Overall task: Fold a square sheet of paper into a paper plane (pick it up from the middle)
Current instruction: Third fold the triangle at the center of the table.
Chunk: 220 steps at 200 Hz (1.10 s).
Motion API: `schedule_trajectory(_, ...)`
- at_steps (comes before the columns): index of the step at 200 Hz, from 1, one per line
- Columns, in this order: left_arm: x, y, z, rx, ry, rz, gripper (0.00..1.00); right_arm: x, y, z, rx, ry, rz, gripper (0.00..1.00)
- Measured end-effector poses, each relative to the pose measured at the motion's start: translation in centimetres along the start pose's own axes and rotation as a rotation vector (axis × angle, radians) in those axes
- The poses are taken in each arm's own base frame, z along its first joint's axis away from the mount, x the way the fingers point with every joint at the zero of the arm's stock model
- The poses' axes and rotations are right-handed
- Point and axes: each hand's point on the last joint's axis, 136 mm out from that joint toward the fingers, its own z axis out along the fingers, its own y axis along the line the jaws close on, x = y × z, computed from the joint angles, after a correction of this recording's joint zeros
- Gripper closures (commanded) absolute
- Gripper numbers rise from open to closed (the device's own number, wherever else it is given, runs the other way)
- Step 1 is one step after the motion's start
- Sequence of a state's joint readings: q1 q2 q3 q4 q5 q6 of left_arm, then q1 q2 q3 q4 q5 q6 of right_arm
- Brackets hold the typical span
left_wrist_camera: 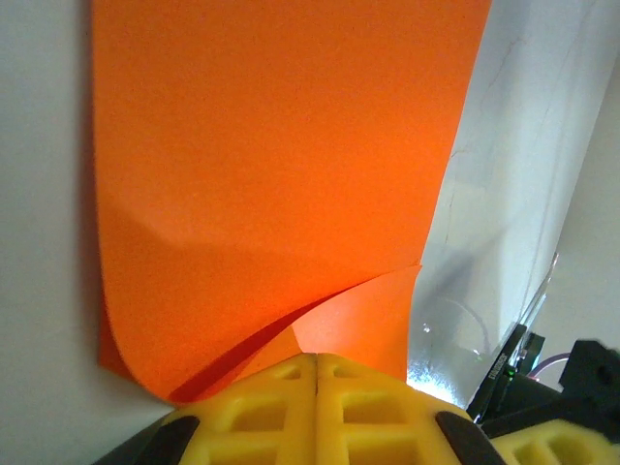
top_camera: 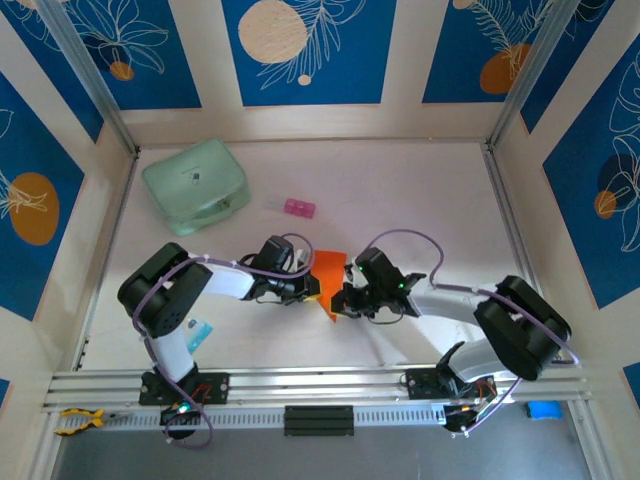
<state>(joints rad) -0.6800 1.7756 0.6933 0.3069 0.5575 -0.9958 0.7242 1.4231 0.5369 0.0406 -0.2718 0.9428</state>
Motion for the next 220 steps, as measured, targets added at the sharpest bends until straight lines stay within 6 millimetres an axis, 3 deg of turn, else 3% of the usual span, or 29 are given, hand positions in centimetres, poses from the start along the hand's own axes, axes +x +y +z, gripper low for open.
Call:
schedule_trajectory(26, 0.0, 0.0, 0.0, 0.0, 0.0, -0.001, 0.99, -1.4, 0.6, 1.4, 0.002, 0.02, 0.005, 0.95)
schedule_trajectory(52, 0.0, 0.0, 0.0, 0.0, 0.001, -0.001, 0.99, 0.2, -1.8, 2.8, 0.024, 0.067, 0.039, 0.94)
schedule_trajectory(116, 0.3, -0.1, 0.0, 0.005, 0.019, -0.005, 0.99, 3.4, -2.3, 1.9, -0.01, 0.089, 0.015, 0.94)
schedule_trajectory(167, 0.4, 0.0, -0.1, 0.011, 0.014, -0.002, 0.99, 4.2, -2.6, 1.2, 0.057, 0.119, 0.039, 0.95)
schedule_trajectory(189, 0.3, 0.0, -0.1, 0.01, 0.006, -0.008, 0.99, 3.6, -2.2, 0.3, 0.079, 0.082, 0.036, 0.95)
schedule_trajectory(220, 0.0, 0.2, -0.2, 0.004, -0.01, -0.026, 0.99, 1.3, -0.8, -0.2, 0.044, 0.011, 0.06, 0.95)
